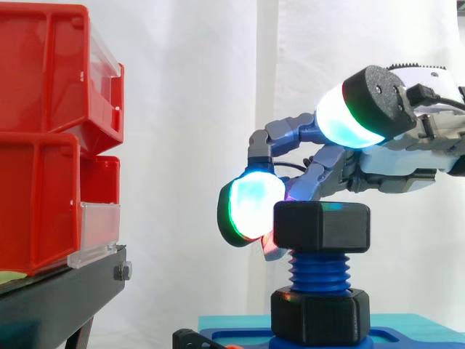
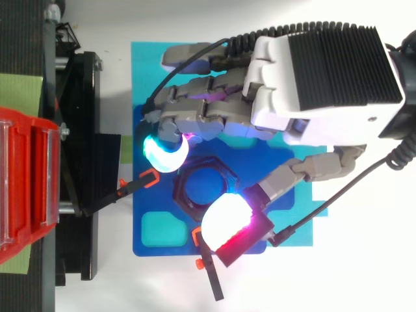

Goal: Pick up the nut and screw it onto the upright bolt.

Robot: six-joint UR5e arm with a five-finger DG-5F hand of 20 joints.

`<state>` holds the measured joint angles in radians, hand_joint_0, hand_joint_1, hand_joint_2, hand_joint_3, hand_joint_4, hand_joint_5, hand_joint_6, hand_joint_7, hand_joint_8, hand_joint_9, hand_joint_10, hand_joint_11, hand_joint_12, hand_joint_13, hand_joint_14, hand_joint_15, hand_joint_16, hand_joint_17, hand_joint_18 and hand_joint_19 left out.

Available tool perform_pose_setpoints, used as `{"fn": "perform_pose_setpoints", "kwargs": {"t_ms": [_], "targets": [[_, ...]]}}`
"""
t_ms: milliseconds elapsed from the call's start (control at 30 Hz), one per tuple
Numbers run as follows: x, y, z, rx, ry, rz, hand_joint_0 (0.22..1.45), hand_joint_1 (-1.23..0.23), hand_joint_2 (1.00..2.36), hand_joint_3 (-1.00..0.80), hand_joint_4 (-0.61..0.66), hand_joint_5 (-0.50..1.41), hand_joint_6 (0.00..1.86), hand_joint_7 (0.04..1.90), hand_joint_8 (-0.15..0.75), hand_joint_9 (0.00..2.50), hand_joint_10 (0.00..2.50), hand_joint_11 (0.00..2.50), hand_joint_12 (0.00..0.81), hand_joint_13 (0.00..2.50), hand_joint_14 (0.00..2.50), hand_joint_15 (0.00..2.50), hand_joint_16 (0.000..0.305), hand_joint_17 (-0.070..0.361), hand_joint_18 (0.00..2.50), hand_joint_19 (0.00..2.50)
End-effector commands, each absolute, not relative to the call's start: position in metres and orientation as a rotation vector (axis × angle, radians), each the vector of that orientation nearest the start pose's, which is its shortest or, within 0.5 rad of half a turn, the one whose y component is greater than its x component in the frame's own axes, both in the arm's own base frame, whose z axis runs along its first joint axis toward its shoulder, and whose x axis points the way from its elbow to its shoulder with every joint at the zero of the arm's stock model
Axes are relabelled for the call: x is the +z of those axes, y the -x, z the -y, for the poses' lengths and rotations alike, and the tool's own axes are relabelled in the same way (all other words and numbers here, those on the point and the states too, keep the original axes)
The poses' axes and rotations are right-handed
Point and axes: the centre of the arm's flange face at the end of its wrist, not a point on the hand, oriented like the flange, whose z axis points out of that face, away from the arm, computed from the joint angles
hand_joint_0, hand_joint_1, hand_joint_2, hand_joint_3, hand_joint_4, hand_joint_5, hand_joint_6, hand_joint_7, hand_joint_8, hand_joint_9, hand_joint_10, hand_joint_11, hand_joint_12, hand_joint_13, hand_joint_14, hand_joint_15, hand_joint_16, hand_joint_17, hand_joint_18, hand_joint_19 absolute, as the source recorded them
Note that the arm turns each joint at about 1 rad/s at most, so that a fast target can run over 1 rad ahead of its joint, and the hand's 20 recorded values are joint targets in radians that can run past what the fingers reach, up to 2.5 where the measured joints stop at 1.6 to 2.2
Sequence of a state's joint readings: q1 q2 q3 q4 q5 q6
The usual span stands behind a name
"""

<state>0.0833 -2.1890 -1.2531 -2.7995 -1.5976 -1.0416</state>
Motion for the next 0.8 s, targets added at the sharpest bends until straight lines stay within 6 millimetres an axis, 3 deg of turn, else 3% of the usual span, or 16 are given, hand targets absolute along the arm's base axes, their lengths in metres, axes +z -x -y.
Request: {"fn": "perform_pose_setpoints", "kwargs": {"t_ms": [0,167,400,600,767], "targets": [[0.297,-0.732,0.075,0.508,-0.32,-1.518,0.51,-0.33,1.0,-0.5,0.14,-0.07,0.59,1.37,0.273,0.79,0.0,0.0,0.252,0.62,0.0,0.0,0.019,0.044,0.26,0.0],[0.298,-0.732,0.081,0.504,-0.322,-1.515,0.52,-0.36,1.0,-0.5,0.13,-0.06,0.65,1.32,0.273,0.88,0.0,0.0,0.243,0.7,0.0,0.0,0.016,0.037,0.34,0.0],[0.297,-0.729,0.096,0.498,-0.329,-1.515,0.53,-0.38,1.0,-0.5,0.08,0.0,0.65,1.39,0.273,1.11,0.0,0.0,0.212,0.84,0.0,0.0,0.012,0.027,0.48,0.0],[0.298,-0.727,0.112,0.494,-0.326,-1.512,0.54,-0.39,1.0,-0.5,0.02,0.03,0.74,1.15,0.199,1.47,0.0,0.03,0.169,1.18,0.0,0.09,0.005,0.012,0.77,0.0],[0.299,-0.725,0.123,0.493,-0.325,-1.506,0.53,-0.39,1.0,-0.5,0.03,0.04,0.74,1.12,0.164,1.61,0.0,0.1,0.163,1.27,0.0,0.11,0.004,0.009,0.89,0.0]]}}
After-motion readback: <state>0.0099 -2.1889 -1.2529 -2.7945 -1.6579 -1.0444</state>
